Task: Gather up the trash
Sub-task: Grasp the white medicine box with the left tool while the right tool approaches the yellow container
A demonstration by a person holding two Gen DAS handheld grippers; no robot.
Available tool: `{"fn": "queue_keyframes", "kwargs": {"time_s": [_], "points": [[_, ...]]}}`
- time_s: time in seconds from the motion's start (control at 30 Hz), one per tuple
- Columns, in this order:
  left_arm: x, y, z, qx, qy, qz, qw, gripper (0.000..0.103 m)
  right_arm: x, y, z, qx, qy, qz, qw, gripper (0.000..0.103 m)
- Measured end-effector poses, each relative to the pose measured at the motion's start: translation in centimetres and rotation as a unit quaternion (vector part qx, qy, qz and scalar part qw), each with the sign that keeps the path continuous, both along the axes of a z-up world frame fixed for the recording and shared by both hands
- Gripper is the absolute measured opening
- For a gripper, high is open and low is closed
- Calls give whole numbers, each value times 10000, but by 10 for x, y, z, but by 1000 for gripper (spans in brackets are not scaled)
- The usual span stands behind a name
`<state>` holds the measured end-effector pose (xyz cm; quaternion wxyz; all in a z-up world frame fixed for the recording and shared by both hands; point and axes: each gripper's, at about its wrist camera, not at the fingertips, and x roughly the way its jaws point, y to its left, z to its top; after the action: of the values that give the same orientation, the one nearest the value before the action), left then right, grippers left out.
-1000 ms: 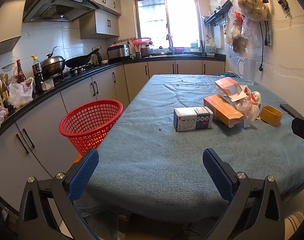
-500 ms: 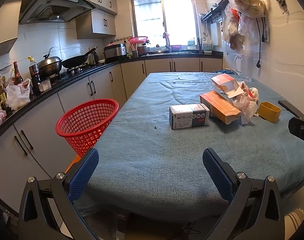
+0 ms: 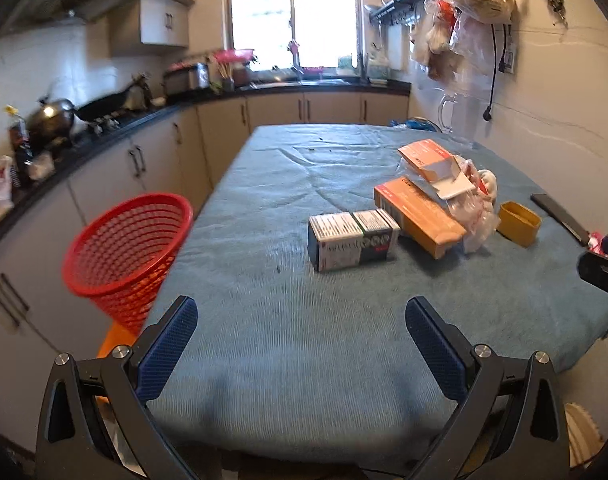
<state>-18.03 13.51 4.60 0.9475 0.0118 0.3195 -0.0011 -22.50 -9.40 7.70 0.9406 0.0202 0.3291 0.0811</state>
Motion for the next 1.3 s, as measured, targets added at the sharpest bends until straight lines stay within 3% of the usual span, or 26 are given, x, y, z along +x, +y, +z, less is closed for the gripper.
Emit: {"fn": "queue_keyframes", "kwargs": {"time_s": [0.17,0.4,0.47,0.63,0.7,0.87,1.13,1.3], "points": [[36,13,7,-152,117,-290,9994,103,20,-32,-4,616,371,50,9974,84],[91,10,14,-437,327,-1123,9922,103,32,-60,-10,1268,611,4,9900,82],[110,9,15,-694,538,-1480,9851,103,33,-66,-11,1385,662,-47,9881,82],[146,1,1,-743,972,-1651,9787,103,37,-73,-18,1505,797,-110,9853,82],[154,-1,-8,-848,1224,-1855,9713,102,37,-75,-19,1501,799,-123,9854,82],[134,-12,-17,-866,1309,-2400,9580,102,40,-86,-22,1565,818,-222,9840,82],[85,-40,-17,-175,1132,-3097,9439,102,47,-93,-22,1615,899,-275,9824,82],[100,-41,-19,-191,1161,-2858,9510,102,59,-93,-23,1533,963,-330,9829,82]]}}
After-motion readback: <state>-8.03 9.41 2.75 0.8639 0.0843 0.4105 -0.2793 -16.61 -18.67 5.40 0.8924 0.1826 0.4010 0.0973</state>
